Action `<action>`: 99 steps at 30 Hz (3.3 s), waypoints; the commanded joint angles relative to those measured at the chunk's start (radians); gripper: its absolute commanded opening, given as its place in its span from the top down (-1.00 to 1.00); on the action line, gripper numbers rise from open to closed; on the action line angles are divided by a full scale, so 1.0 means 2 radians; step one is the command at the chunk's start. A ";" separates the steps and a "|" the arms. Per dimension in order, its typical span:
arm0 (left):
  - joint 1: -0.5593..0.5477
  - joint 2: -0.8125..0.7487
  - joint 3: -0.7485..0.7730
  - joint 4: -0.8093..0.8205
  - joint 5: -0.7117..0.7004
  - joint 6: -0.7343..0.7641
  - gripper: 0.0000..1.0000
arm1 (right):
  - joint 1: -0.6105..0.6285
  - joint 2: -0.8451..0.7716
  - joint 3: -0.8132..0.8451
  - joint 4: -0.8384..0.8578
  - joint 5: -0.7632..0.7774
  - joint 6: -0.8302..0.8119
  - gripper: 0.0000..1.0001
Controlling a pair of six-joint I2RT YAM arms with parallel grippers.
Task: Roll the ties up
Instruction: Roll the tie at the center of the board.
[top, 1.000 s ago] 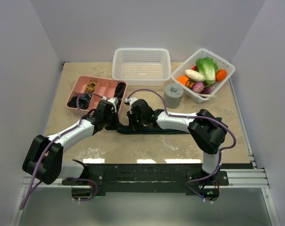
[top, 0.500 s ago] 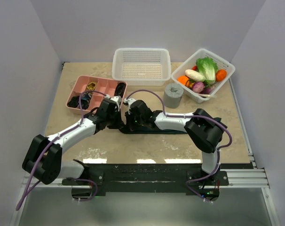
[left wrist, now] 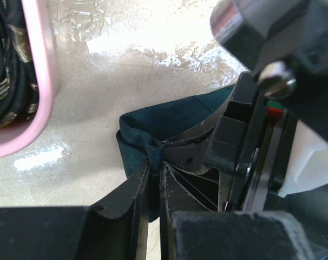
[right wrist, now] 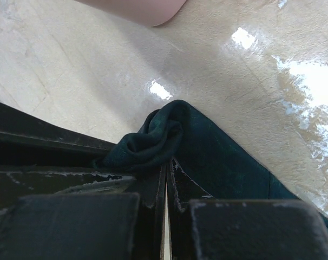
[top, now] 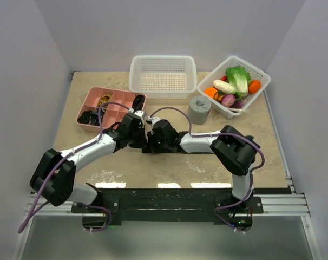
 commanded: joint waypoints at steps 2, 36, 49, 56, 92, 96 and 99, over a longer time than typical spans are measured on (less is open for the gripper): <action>-0.005 0.006 0.021 0.018 -0.010 -0.010 1.00 | -0.001 -0.014 -0.008 0.046 -0.008 0.022 1.00; -0.048 0.096 0.126 -0.094 -0.159 -0.033 1.00 | -0.040 -0.090 -0.026 -0.039 0.048 -0.030 1.00; -0.074 0.154 0.187 -0.131 -0.194 -0.038 1.00 | -0.088 -0.115 -0.041 -0.065 0.063 -0.044 1.00; -0.087 0.199 0.234 -0.160 -0.214 -0.035 1.00 | -0.100 -0.109 -0.057 -0.071 0.063 -0.042 1.00; -0.127 0.215 0.269 -0.211 -0.241 0.002 0.94 | -0.093 -0.155 -0.056 -0.170 0.096 -0.019 1.00; -0.134 0.219 0.272 -0.222 -0.250 -0.005 0.93 | -0.103 -0.173 -0.063 -0.160 0.130 -0.006 1.00; -0.137 0.222 0.275 -0.228 -0.260 -0.008 0.93 | -0.123 -0.180 -0.070 -0.156 0.133 -0.006 1.00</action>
